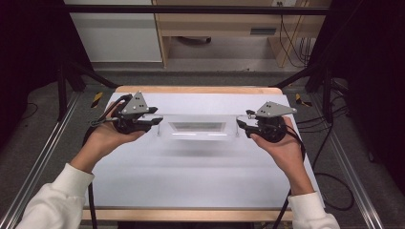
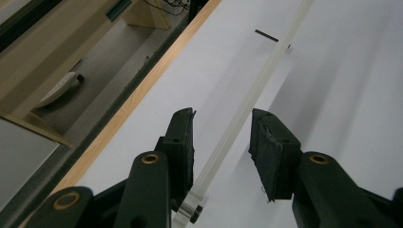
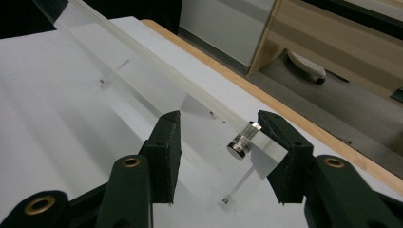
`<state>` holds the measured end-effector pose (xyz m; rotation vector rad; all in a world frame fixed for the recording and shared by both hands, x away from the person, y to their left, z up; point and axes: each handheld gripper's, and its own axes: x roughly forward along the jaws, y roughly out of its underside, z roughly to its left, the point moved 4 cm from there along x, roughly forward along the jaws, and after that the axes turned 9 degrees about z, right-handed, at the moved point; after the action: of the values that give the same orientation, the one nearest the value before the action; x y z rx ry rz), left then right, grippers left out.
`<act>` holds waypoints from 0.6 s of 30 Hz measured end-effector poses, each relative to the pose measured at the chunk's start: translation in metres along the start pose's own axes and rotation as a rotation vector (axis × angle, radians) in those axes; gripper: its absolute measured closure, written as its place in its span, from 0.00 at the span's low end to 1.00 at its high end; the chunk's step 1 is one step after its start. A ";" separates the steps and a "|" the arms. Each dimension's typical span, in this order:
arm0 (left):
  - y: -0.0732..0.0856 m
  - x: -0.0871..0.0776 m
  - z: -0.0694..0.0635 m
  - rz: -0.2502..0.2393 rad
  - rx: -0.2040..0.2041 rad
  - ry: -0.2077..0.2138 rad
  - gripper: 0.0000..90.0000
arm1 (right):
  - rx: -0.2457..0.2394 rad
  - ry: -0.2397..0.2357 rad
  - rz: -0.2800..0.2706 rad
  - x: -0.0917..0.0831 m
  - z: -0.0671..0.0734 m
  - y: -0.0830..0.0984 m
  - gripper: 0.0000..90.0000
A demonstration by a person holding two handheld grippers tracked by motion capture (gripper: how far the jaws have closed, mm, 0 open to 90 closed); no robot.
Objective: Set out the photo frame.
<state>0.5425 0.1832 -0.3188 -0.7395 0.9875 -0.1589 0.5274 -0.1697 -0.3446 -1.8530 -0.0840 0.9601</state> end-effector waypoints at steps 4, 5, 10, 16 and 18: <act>-0.003 0.002 0.006 -0.004 -0.003 -0.012 0.65 | 0.008 -0.001 -0.001 0.004 -0.006 -0.005 0.57; -0.003 0.003 0.007 -0.015 -0.018 -0.013 0.64 | 0.008 0.000 -0.004 0.005 -0.007 -0.006 0.57; -0.006 0.001 0.015 -0.071 -0.084 -0.048 0.56 | 0.019 0.003 -0.002 0.010 -0.014 -0.012 0.57; -0.010 -0.021 0.018 -0.197 -0.185 -0.088 0.38 | 0.035 0.002 -0.004 0.017 -0.024 -0.018 0.57; -0.006 -0.026 0.017 -0.221 -0.216 -0.094 0.35 | 0.038 0.001 -0.002 0.019 -0.027 -0.021 0.56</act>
<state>0.5428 0.1992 -0.2913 -1.0453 0.8395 -0.2091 0.5647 -0.1707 -0.3342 -1.8185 -0.0670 0.9530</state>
